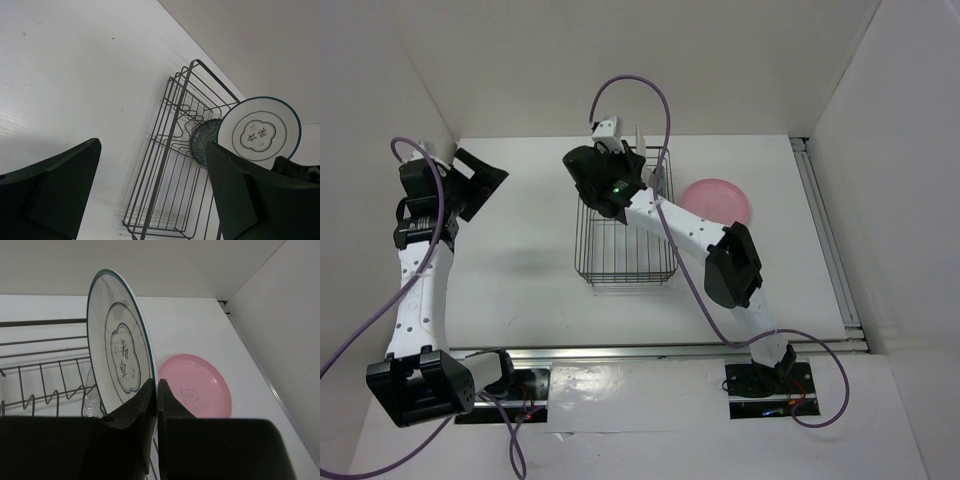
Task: Load the plates into the dish rack
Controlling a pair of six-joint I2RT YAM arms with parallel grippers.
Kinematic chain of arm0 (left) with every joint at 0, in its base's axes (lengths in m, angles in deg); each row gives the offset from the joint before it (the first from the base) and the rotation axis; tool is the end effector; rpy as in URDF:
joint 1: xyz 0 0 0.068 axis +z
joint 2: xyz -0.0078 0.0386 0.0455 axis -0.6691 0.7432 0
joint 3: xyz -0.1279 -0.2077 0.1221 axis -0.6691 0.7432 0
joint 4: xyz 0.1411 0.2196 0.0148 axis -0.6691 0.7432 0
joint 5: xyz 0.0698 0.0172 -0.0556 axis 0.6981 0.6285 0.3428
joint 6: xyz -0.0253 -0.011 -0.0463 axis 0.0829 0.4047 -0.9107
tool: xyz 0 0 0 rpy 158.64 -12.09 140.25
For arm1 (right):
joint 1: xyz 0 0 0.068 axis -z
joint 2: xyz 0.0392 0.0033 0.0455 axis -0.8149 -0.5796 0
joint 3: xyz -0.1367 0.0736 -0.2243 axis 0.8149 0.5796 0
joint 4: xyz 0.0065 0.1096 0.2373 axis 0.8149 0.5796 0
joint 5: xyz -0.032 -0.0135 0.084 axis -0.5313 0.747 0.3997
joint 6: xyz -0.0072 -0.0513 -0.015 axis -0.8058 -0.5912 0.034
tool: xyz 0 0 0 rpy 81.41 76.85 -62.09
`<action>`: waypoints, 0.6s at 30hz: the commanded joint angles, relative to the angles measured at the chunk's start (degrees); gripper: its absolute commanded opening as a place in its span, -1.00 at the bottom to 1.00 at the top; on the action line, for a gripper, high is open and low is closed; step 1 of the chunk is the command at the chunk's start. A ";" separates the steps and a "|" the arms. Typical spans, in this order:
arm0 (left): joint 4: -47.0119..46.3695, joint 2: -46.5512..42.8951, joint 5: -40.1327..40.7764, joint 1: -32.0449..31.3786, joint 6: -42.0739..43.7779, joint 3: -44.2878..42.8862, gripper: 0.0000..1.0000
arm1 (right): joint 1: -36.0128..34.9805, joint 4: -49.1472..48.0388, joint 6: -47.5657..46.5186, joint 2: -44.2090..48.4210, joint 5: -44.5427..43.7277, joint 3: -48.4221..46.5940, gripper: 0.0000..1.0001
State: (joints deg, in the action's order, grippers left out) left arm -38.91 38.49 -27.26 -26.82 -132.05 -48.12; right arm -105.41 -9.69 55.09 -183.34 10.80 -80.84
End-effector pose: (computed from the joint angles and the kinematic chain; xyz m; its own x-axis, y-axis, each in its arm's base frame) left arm 0.2528 0.0603 0.3718 -0.2099 -0.7768 -0.5938 -0.2877 0.6295 -0.7218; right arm 0.3399 0.3624 0.3251 -0.2694 -0.3204 -0.9082 0.3860 0.8281 -0.4066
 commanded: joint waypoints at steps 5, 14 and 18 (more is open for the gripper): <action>-1.66 -0.12 -1.27 0.29 -1.00 -1.61 0.99 | 0.20 2.67 4.83 -1.14 -0.09 -3.10 -1.00; -1.66 -0.12 -1.79 0.29 -0.47 -1.61 0.99 | 0.20 3.90 6.33 -2.27 -0.70 -2.92 -1.00; -2.19 -0.12 -1.79 0.29 -0.47 -1.61 0.99 | 0.20 5.12 8.25 -2.28 0.34 -2.92 -1.00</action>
State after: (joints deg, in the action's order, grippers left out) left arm -38.93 38.49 -28.02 -26.82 -132.01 -48.12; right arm -105.41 -5.56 60.38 -186.05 12.28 -81.69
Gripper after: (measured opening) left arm 0.995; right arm 0.097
